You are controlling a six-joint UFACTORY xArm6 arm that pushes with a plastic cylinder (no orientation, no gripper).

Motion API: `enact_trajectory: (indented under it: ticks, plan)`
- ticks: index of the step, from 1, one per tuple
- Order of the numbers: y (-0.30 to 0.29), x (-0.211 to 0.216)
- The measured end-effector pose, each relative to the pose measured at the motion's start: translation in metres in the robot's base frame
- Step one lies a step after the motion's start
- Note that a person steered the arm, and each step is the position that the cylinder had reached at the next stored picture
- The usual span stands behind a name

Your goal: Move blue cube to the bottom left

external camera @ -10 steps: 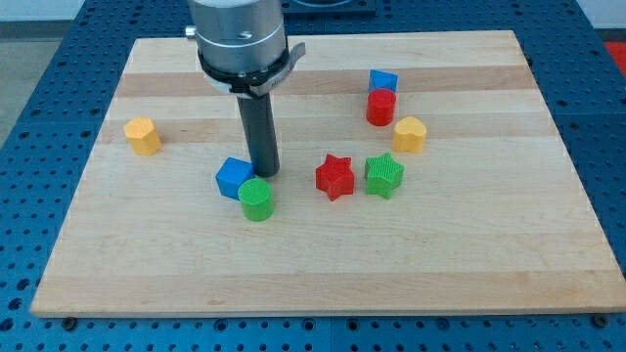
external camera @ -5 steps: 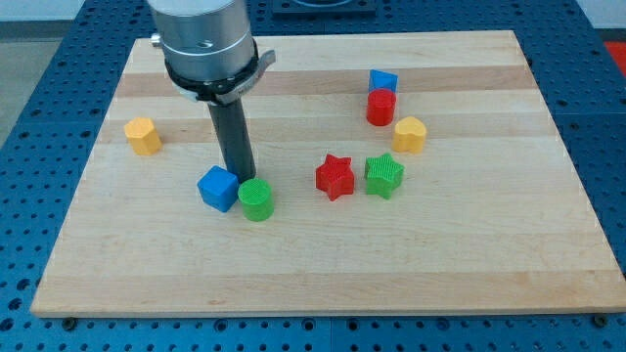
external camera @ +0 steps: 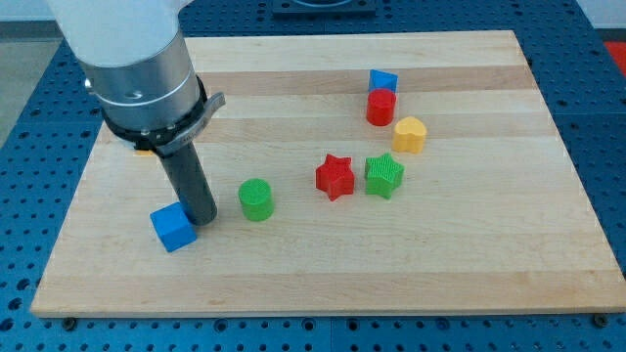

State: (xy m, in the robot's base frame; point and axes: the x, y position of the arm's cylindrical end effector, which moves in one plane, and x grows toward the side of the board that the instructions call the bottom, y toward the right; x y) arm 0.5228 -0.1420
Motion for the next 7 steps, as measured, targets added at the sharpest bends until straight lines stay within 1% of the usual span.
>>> enact_trajectory:
  ticks: [3,7]
  plan:
    - [-0.015,0.028]
    - [-0.062,0.038]
